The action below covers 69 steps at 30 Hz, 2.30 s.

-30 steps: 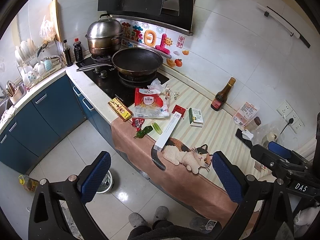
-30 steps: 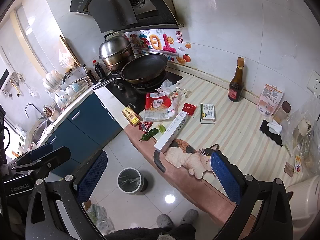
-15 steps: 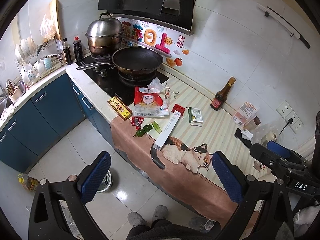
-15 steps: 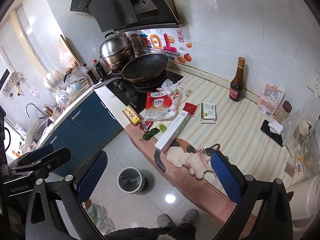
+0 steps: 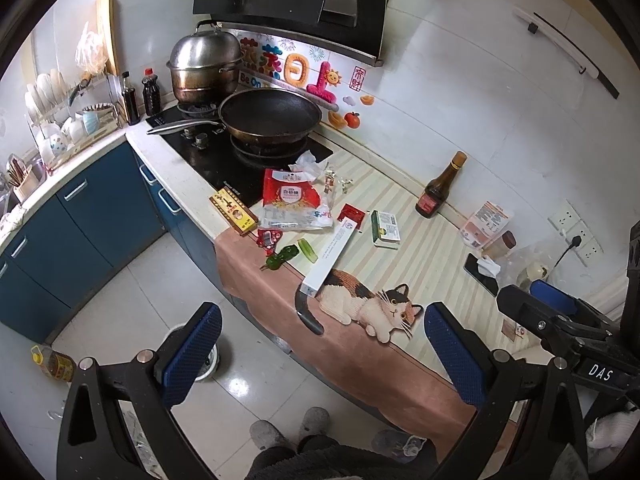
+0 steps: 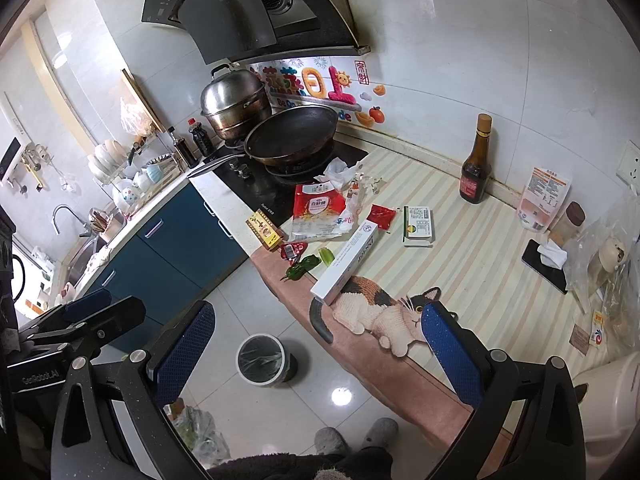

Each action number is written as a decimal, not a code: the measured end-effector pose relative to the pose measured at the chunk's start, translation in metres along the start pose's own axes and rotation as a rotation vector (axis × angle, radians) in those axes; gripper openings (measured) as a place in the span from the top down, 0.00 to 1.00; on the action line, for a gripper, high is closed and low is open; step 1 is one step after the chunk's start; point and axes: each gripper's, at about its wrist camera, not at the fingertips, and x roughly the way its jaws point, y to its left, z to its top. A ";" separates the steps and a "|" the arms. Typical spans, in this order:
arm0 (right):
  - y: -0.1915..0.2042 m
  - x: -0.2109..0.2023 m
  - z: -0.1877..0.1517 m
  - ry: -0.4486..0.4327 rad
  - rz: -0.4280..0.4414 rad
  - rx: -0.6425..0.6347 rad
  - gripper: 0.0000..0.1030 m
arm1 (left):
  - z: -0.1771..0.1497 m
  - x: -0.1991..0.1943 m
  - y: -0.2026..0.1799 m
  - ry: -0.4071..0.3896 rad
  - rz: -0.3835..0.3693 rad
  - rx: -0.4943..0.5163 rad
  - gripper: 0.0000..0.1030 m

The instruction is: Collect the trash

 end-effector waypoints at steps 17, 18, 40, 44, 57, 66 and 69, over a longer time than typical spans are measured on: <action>0.000 0.000 0.001 0.002 0.003 -0.002 0.00 | 0.006 -0.005 0.008 -0.002 -0.011 -0.015 0.00; 0.000 0.000 0.002 0.001 0.003 -0.002 0.00 | 0.006 -0.005 0.008 -0.001 -0.010 -0.015 0.00; 0.003 0.000 0.002 0.009 0.002 -0.002 0.00 | 0.011 -0.009 0.007 0.002 -0.015 -0.019 0.00; 0.002 0.000 0.002 0.005 0.000 0.000 0.00 | 0.012 -0.008 0.006 -0.006 0.004 -0.020 0.00; -0.045 0.072 -0.010 0.014 -0.252 0.185 0.00 | 0.025 0.126 0.023 0.074 0.291 0.092 0.00; -0.149 0.221 -0.011 0.248 -0.385 0.276 0.00 | 0.037 0.295 -0.013 0.297 0.310 0.241 0.00; -0.180 0.271 -0.004 0.322 -0.389 0.282 0.00 | 0.042 0.355 -0.028 0.399 0.280 0.291 0.02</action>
